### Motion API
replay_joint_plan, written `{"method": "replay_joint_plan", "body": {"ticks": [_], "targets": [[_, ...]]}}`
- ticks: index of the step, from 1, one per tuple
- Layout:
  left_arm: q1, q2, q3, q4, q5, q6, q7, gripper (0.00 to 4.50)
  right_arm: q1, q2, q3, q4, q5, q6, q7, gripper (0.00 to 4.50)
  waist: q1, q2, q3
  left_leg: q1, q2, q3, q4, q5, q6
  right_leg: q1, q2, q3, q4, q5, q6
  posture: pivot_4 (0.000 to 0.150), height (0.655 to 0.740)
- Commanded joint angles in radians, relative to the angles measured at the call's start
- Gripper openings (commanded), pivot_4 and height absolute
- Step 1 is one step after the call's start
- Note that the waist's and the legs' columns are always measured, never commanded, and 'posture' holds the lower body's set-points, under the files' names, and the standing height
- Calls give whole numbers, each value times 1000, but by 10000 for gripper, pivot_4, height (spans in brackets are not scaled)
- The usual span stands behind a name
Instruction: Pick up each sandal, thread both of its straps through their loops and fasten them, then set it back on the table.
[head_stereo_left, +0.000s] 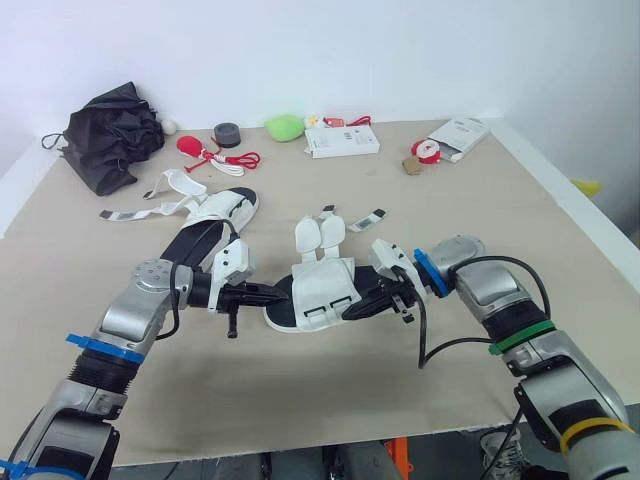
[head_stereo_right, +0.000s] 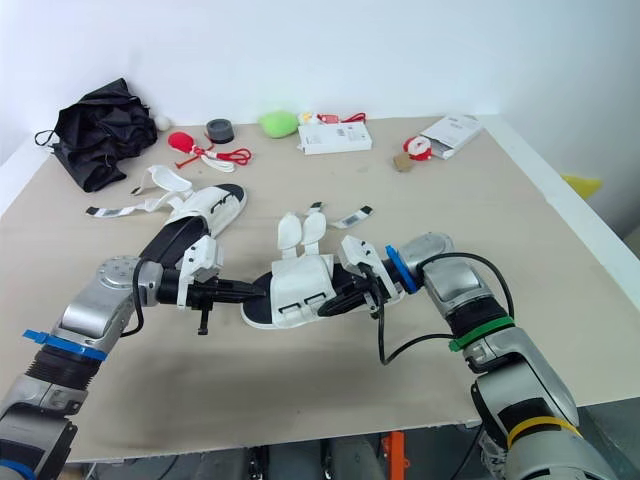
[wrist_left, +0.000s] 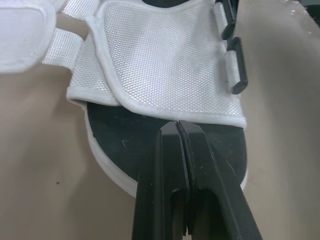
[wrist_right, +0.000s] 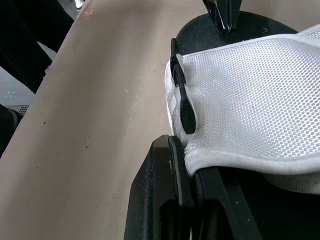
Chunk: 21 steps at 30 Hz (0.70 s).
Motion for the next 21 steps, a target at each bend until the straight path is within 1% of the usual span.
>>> {"method": "replay_joint_plan", "body": {"ticks": [1,8,10,13,15,17,21], "targets": [[4,-13,8,18,23,-30,25,336,6,-1,7,26,-40,16,39,0,0,0,0,0,0,0,0,0,0,0,0,0,0,0,0,1500,7400],[35,-16,-31,-12,40,-16,-1,336,18,2,4,20,-47,22,38,0,0,0,-1,0,1,0,0,2,0,0,0,0,0,1,-1,1500,7400],[36,-6,-56,-3,82,-15,15,336,19,3,3,17,-47,26,36,0,0,0,-1,0,1,0,0,2,0,0,1,0,0,1,-1,1500,7400],[51,35,-125,14,185,-70,6,336,20,5,-2,14,-44,34,33,0,0,-1,-7,0,1,0,0,2,0,0,0,0,0,1,-1,1500,7400],[60,52,-158,27,226,-96,-1,336,20,6,-4,12,-45,37,32,0,0,-1,-14,1,1,0,-1,2,0,0,0,0,0,1,-2,1500,7400],[58,51,-166,32,230,-94,-2,336,21,6,-7,13,-50,37,33,0,0,0,-22,1,1,0,-2,1,0,0,0,0,0,0,-3,1500,7400],[46,21,-148,34,204,-46,20,336,20,7,-10,12,-57,40,31,0,1,1,-23,2,1,0,-2,1,0,1,0,-1,0,-2,-5,1500,7400]]}}
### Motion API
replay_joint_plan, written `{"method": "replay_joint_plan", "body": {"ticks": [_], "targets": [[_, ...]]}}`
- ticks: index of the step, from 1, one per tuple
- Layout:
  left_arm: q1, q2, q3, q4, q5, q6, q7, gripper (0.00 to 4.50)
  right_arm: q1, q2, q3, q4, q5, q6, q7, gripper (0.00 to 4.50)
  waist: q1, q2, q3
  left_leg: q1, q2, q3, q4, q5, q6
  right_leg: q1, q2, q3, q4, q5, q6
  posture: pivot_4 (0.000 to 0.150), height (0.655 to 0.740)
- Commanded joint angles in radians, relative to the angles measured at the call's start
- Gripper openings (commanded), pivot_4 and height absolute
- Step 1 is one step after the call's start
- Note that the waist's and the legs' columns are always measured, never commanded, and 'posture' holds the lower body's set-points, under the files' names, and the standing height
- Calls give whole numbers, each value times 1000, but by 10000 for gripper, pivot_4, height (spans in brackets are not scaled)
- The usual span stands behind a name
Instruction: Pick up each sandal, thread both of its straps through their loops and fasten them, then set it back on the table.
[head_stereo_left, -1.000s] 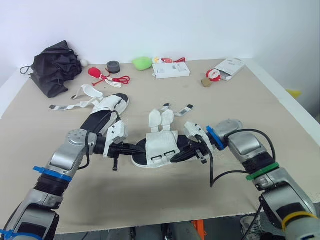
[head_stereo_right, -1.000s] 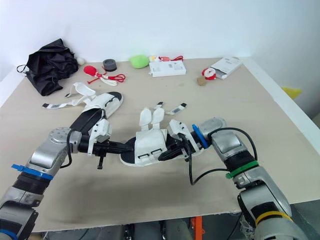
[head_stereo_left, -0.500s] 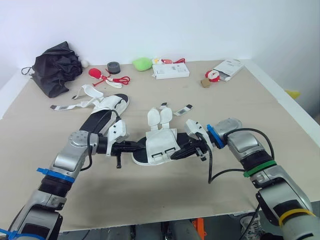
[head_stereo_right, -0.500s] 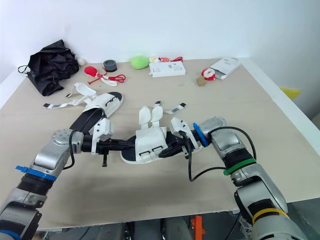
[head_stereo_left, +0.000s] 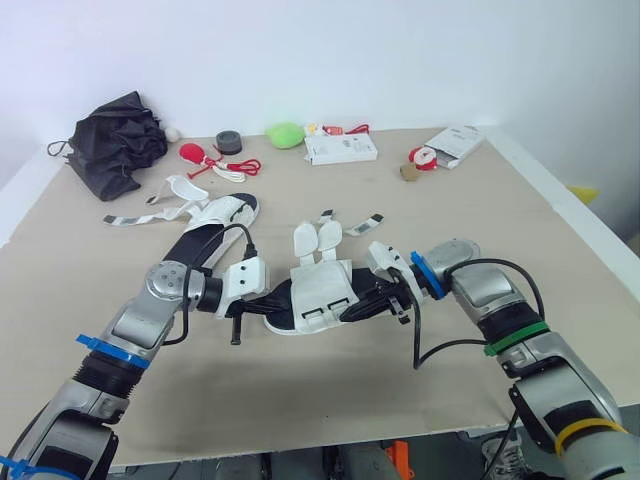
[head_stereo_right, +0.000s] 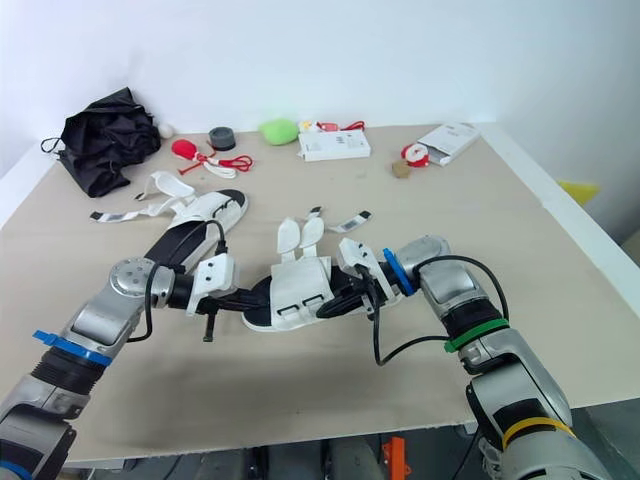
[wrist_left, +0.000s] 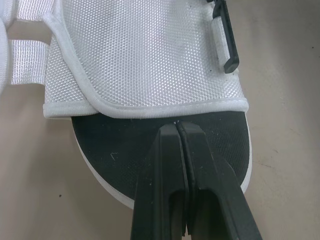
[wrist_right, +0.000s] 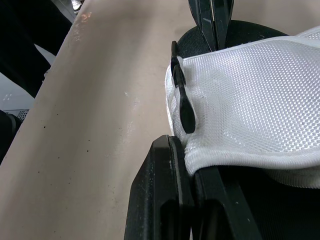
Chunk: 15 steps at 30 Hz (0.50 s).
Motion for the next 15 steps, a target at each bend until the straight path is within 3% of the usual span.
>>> {"method": "replay_joint_plan", "body": {"ticks": [1,5,8,15], "targets": [[37,-3,-44,55,39,78,6,336,14,-12,-6,8,-34,15,30,0,0,0,-1,0,0,0,0,0,0,0,0,0,0,0,0,1500,7400],[44,-15,-30,40,20,118,16,336,5,1,-25,26,-37,31,-6,0,0,1,-1,2,0,0,0,0,0,2,0,0,0,-1,-2,1500,7400],[53,-20,-32,28,22,129,23,0,-21,1,-50,66,-34,54,-8,10145,0,1,-1,7,0,0,0,0,0,7,-1,-1,0,-1,-2,1500,7400],[46,-32,-28,21,18,139,29,0,2,-114,-54,0,17,97,41,39776,4,1,-2,8,-1,0,0,0,0,9,-3,-2,-1,-2,-3,1500,7400]]}}
